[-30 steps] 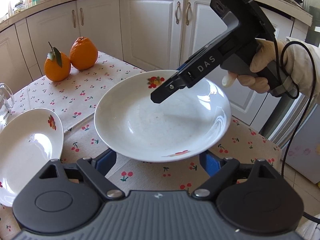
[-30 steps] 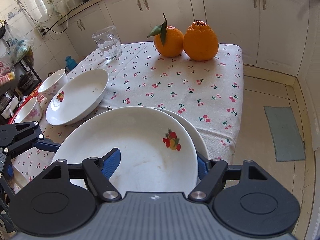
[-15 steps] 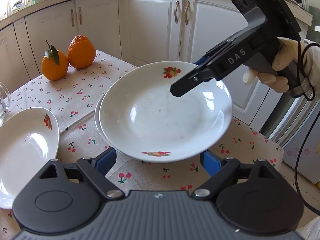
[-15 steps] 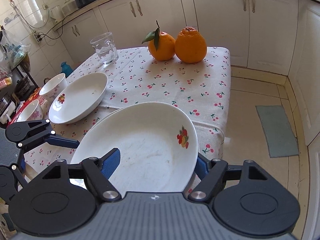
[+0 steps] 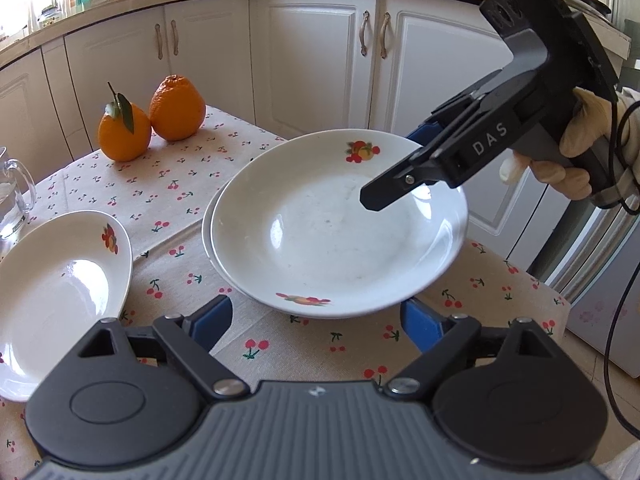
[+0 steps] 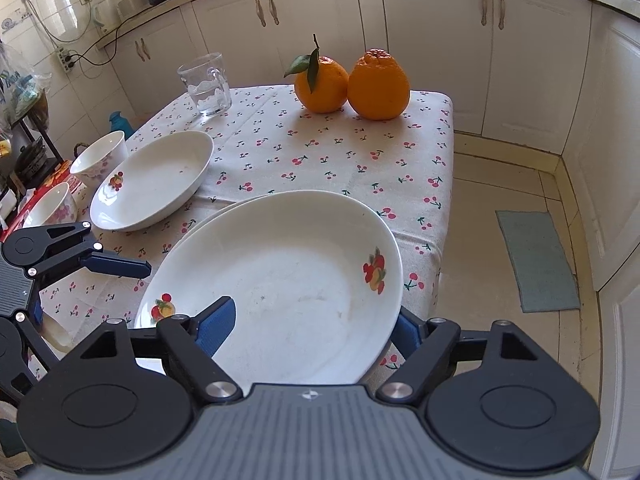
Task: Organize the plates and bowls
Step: 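Carry the plate with the right tool and lower it onto the dark-spotted plate, then open the right tool to release the plate and pull back, then move the right tool to another white plate and grip its rim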
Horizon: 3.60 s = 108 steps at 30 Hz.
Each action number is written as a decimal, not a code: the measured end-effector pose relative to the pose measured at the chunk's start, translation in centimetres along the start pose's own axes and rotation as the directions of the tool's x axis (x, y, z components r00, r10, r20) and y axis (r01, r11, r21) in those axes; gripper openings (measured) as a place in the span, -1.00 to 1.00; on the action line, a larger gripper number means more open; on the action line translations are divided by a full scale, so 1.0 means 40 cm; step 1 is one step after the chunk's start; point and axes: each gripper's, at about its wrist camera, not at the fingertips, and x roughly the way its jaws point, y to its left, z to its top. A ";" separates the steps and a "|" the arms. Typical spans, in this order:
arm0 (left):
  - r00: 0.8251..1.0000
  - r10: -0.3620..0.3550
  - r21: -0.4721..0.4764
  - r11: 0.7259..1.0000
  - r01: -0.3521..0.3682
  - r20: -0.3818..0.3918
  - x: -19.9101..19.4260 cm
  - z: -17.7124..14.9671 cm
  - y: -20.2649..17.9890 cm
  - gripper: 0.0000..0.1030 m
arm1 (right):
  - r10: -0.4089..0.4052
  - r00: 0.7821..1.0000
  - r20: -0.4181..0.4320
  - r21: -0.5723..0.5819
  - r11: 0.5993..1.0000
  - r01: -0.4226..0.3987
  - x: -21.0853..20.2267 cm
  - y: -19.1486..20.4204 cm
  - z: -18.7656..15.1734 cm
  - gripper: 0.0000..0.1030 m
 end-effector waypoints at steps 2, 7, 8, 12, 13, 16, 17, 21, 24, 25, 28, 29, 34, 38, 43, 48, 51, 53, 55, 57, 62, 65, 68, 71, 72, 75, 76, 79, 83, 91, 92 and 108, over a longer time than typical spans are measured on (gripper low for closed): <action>1.000 0.002 -0.001 1.000 -0.002 0.007 -0.008 -0.001 -0.001 0.77 | -0.009 1.000 -0.004 -0.008 1.000 0.009 0.000 0.005 -0.001 0.65; 1.000 0.009 -0.005 1.000 -0.009 0.025 -0.031 -0.008 -0.008 0.77 | -0.029 1.000 -0.011 -0.019 0.999 0.029 0.000 0.011 -0.002 0.66; 0.999 0.008 -0.008 1.000 -0.008 0.032 -0.036 -0.010 -0.007 0.77 | -0.035 0.999 -0.012 -0.022 0.999 0.035 -0.001 0.013 -0.003 0.66; 0.999 0.019 -0.016 1.000 -0.018 0.048 -0.059 -0.025 -0.011 0.77 | -0.069 0.997 -0.025 -0.052 0.996 0.068 0.000 0.026 -0.010 0.70; 0.998 0.024 -0.018 1.000 -0.024 0.051 -0.065 -0.029 -0.011 0.77 | -0.076 0.996 -0.036 -0.052 0.996 0.074 0.002 0.026 -0.013 0.70; 0.997 0.044 -0.030 0.999 -0.042 0.064 -0.086 -0.041 -0.009 0.77 | -0.089 0.995 -0.046 -0.071 0.994 0.085 0.005 0.031 -0.028 0.71; 0.996 0.054 -0.034 0.998 -0.052 0.071 -0.095 -0.046 -0.008 0.77 | -0.092 0.995 -0.045 -0.075 0.993 0.088 0.002 0.036 -0.032 0.72; 0.990 0.109 -0.063 0.993 -0.104 0.088 -0.127 -0.066 0.004 0.78 | -0.080 0.997 -0.009 -0.077 0.994 0.079 -0.029 0.064 -0.043 0.99; 0.982 0.165 -0.103 0.982 -0.156 0.087 -0.144 -0.084 0.019 0.78 | -0.069 0.997 0.025 -0.100 0.992 0.072 -0.057 0.100 -0.048 1.00; 0.978 0.189 -0.121 0.977 -0.178 0.084 -0.148 -0.091 0.025 0.78 | -0.069 0.997 0.036 -0.106 0.992 0.072 -0.067 0.115 -0.048 1.00; 0.962 0.263 -0.174 0.953 -0.248 0.069 -0.156 -0.116 0.043 0.78 | -0.058 0.996 0.061 -0.124 0.990 0.065 -0.087 0.159 -0.056 1.00; 0.955 0.290 -0.191 0.943 -0.273 0.062 -0.159 -0.126 0.050 0.78 | -0.058 0.996 0.067 -0.131 0.989 0.066 -0.091 0.175 -0.060 1.00; 0.929 0.370 -0.275 0.894 -0.355 0.003 -0.168 -0.170 0.090 0.78 | -0.042 0.997 0.066 -0.181 0.982 0.054 -0.098 0.254 -0.089 1.00; 0.915 0.403 -0.309 0.867 -0.390 -0.024 -0.163 -0.192 0.117 0.78 | -0.015 0.998 0.053 -0.218 0.976 0.026 -0.091 0.304 -0.107 1.00; 0.907 0.414 -0.349 0.841 -0.413 -0.075 -0.121 -0.199 0.155 0.78 | -0.003 0.998 0.056 -0.256 0.967 0.017 -0.092 0.343 -0.106 1.00; 0.900 0.428 -0.392 0.817 -0.423 -0.081 -0.092 -0.184 0.191 0.81 | 0.008 0.998 0.063 -0.266 0.964 0.009 -0.090 0.357 -0.089 1.00; 0.896 0.434 -0.401 0.808 -0.432 -0.092 -0.070 -0.171 0.212 0.99 | 0.008 0.998 0.057 -0.276 0.961 0.008 -0.082 0.359 -0.078 1.00; 0.888 0.450 -0.414 0.794 -0.445 -0.091 -0.060 -0.165 0.221 1.00 | 0.009 0.999 0.052 -0.281 0.960 0.006 -0.074 0.357 -0.069 1.00; 0.883 0.459 -0.422 0.786 -0.453 -0.093 -0.053 -0.160 0.227 1.00 | 0.006 0.999 0.049 -0.287 0.958 0.008 -0.067 0.356 -0.057 1.00; 0.879 0.471 -0.423 0.783 -0.456 -0.075 -0.050 -0.164 0.225 1.00 | 0.006 0.999 0.046 -0.297 0.955 0.007 -0.063 0.356 -0.044 1.00; 0.875 0.481 -0.430 0.779 -0.457 -0.058 -0.052 -0.170 0.220 1.00 | 0.020 0.999 0.045 -0.331 0.944 -0.004 -0.054 0.356 0.003 1.00; 0.876 0.478 -0.427 0.781 -0.456 -0.062 -0.052 -0.166 0.223 1.00 | 0.030 0.999 0.038 -0.347 0.938 -0.015 -0.038 0.352 0.038 1.00; 0.877 0.472 -0.429 0.778 -0.459 -0.083 -0.048 -0.155 0.229 1.00 | 0.050 0.999 0.020 -0.374 0.926 -0.039 -0.012 0.354 0.081 1.00; 0.877 0.473 -0.434 0.774 -0.462 -0.091 -0.043 -0.150 0.237 1.00 | 0.078 0.997 0.000 -0.398 0.915 -0.072 0.019 0.361 0.130 1.00; 0.875 0.474 -0.435 0.771 -0.464 -0.093 -0.041 -0.149 0.239 1.00 | 0.091 0.996 -0.008 -0.402 0.912 -0.087 0.032 0.363 0.147 1.00; 0.873 0.479 -0.439 0.767 -0.467 -0.093 -0.037 -0.147 0.244 1.00 | 0.115 0.993 -0.025 -0.420 0.900 -0.115 0.072 0.368 0.193 1.00; 0.874 0.477 -0.436 0.770 -0.466 -0.093 -0.036 -0.147 0.245 1.00 | 0.121 0.992 -0.033 -0.425 0.897 -0.124 0.090 0.371 0.210 1.00; 0.878 0.471 -0.428 0.778 -0.460 -0.089 -0.034 -0.144 0.249 1.00 | 0.132 0.989 -0.061 -0.431 0.891 -0.145 0.149 0.371 0.253 1.00; 0.878 0.470 -0.424 0.780 -0.459 -0.086 -0.025 -0.136 0.254 1.00 | 0.152 0.983 -0.104 -0.430 0.884 -0.183 0.228 0.366 0.298 1.00; 0.889 0.454 -0.414 0.798 -0.438 -0.066 -0.019 -0.132 0.261 0.94 | 0.201 0.965 -0.168 -0.438 0.862 -0.255 0.345 0.348 0.381 1.00; 0.888 0.455 -0.414 0.797 -0.440 -0.067 -0.019 -0.131 0.264 0.94 | 0.207 0.962 -0.177 -0.438 0.859 -0.265 0.360 0.349 0.392 1.00; 0.888 0.457 -0.435 0.789 -0.433 -0.054 -0.043 -0.132 0.275 0.60 | 0.278 0.909 -0.310 -0.431 0.811 -0.396 0.543 0.355 0.500 0.58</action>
